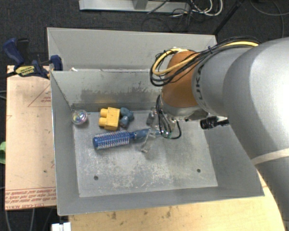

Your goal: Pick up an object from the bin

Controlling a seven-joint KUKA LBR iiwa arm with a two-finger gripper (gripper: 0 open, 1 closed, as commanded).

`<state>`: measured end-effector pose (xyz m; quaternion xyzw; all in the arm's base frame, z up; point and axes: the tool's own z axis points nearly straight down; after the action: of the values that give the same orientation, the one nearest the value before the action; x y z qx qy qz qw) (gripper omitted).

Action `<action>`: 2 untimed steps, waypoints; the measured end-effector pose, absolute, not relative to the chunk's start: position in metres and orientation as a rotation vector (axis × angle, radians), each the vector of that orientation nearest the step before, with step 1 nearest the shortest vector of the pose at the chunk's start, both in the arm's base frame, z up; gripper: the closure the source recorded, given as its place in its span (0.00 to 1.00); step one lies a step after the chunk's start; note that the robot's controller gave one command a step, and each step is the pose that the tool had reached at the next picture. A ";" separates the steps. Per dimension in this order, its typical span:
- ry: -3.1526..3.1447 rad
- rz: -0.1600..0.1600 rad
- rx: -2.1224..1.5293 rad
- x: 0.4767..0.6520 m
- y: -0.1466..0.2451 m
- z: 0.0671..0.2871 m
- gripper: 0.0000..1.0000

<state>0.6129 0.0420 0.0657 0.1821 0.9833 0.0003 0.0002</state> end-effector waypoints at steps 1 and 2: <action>3.086 0.001 0.572 0.614 0.041 0.071 1.00; 3.086 0.004 0.541 0.645 0.048 0.161 1.00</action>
Offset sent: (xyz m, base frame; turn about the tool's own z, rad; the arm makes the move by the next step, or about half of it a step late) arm 0.0000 0.0000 0.0000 0.0000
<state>0.6446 0.0481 0.1607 0.1728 0.9850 0.0011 0.0043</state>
